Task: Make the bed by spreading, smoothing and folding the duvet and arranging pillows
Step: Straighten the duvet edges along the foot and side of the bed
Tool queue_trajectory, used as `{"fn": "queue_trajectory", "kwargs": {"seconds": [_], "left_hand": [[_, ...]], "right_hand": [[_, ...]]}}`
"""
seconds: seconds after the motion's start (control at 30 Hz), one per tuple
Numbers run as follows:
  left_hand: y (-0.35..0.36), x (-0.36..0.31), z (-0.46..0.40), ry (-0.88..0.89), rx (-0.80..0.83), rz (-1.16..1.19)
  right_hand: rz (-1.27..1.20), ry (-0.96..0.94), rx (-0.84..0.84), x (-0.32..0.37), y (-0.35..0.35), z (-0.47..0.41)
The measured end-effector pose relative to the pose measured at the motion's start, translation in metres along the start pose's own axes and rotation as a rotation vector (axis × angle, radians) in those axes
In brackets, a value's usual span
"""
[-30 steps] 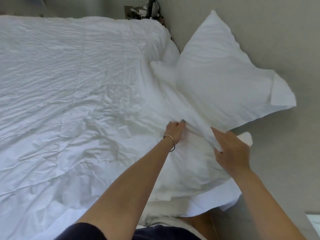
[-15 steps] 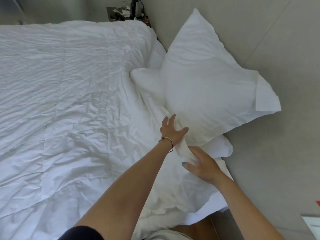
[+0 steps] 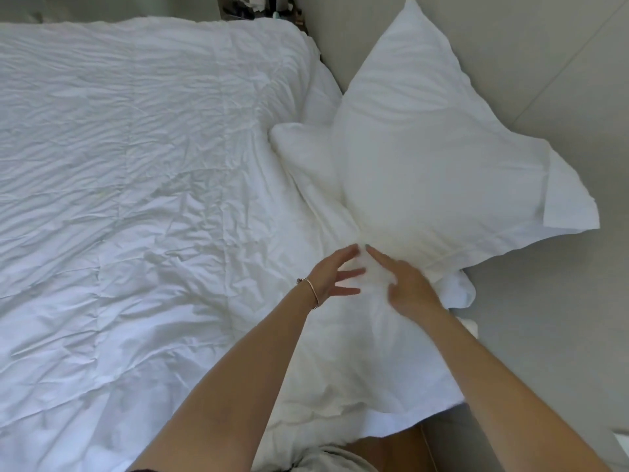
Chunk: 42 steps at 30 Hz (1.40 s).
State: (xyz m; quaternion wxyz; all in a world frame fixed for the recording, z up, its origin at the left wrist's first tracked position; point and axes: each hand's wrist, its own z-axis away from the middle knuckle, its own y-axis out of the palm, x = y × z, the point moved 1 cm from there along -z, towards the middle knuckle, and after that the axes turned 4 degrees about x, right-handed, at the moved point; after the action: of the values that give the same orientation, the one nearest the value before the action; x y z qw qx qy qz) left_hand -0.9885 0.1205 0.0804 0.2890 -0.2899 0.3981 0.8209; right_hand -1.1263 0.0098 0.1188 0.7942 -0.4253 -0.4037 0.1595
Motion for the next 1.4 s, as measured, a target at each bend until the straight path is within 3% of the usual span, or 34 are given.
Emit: {"fn": "queue_trajectory", "kwargs": {"seconds": [0.1, 0.2, 0.27, 0.33, 0.4, 0.5, 0.6, 0.7, 0.83, 0.97, 1.03, 1.17, 1.23, 1.27, 1.33, 1.4], "left_hand": [[-0.039, 0.015, 0.016, 0.033, -0.12, -0.367], [-0.087, 0.048, 0.037, 0.014, -0.163, -0.701], [-0.12, 0.073, 0.052, -0.023, -0.173, -0.859], [-0.15, 0.098, 0.068, -0.066, -0.19, -0.982], [-0.177, 0.121, 0.09, -0.107, -0.21, -1.088], [-0.211, 0.146, 0.134, -0.089, -0.354, -1.251], [-0.243, 0.164, 0.185, -0.061, -0.521, -1.26], [-0.276, 0.181, 0.227, -0.149, -0.448, -1.26], [-0.303, 0.207, 0.258, -0.203, -0.515, -1.61], [-0.319, 0.227, 0.265, -0.467, -0.28, -1.787], [-0.325, 0.225, 0.266, -0.449, -0.256, -1.843], [-0.335, 0.208, 0.268, -0.309, -0.387, -1.713], [-0.341, 0.196, 0.27, -0.245, -0.376, -1.536], [-0.341, 0.189, 0.271, -0.249, -0.342, -1.481], [-0.34, 0.18, 0.274, -0.302, -0.248, -1.376], [-0.335, 0.177, 0.281, -0.371, -0.147, -1.308]], "right_hand": [[0.106, 0.084, -0.342, -0.027, -0.032, 0.009], [0.287, 0.303, -0.417, -0.027, -0.027, 0.012], [0.43, 0.281, -0.594, -0.001, 0.001, 0.009], [0.504, 0.118, -0.704, 0.037, 0.047, 0.011], [0.498, -0.055, -0.609, 0.074, 0.112, 0.021], [0.435, -0.203, -0.235, 0.106, 0.215, 0.039], [0.355, -0.164, 0.278, 0.117, 0.281, 0.052], [0.229, -0.073, 0.596, 0.122, 0.322, 0.058], [0.381, -0.08, 0.684, 0.124, 0.355, 0.07], [0.672, -0.11, 0.629, 0.125, 0.374, 0.081], [0.771, -0.096, 0.621, 0.129, 0.38, 0.084], [0.743, -0.3, 0.371, 0.141, 0.364, 0.07], [0.597, -0.294, 0.427, 0.142, 0.345, 0.059], [0.539, -0.231, 0.543, 0.141, 0.337, 0.056], [0.473, -0.147, 0.735, 0.137, 0.326, 0.056], [0.5, -0.146, 0.801, 0.137, 0.323, 0.071]]}}
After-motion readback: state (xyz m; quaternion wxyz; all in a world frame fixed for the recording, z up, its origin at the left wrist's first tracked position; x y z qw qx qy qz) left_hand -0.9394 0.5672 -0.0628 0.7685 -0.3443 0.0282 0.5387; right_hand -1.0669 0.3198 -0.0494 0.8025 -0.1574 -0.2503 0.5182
